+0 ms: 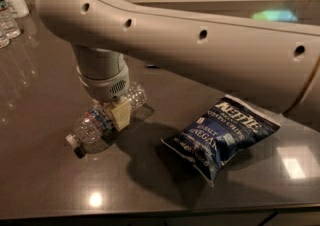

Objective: Place water bottle upright

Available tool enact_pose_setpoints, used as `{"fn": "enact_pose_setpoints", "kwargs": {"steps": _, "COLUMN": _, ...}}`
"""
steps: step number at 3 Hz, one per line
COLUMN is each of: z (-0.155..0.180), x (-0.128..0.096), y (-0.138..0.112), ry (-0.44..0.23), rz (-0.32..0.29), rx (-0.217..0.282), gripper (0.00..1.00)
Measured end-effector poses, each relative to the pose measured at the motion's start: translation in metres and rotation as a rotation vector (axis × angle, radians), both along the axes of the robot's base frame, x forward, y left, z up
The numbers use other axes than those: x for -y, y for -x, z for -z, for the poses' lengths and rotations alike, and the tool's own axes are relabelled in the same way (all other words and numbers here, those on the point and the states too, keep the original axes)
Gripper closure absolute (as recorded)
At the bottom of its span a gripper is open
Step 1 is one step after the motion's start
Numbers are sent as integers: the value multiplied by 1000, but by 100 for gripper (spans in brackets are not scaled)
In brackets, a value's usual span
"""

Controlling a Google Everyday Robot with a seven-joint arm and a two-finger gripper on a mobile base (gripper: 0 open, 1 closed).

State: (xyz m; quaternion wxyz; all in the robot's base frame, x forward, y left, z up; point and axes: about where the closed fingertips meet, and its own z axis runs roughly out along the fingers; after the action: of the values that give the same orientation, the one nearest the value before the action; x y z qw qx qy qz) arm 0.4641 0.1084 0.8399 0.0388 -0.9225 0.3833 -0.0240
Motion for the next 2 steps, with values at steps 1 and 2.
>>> {"fn": "enact_pose_setpoints", "kwargs": {"steps": 1, "z": -21, "x": 2, "y": -1, "ry": -49, "rz": 24, "rx": -15, "gripper": 84}}
{"fn": "enact_pose_setpoints", "kwargs": {"steps": 2, "z": -51, "x": 9, "y": -9, "ry": -170, "rz": 94, "rx": -73, "gripper": 100}}
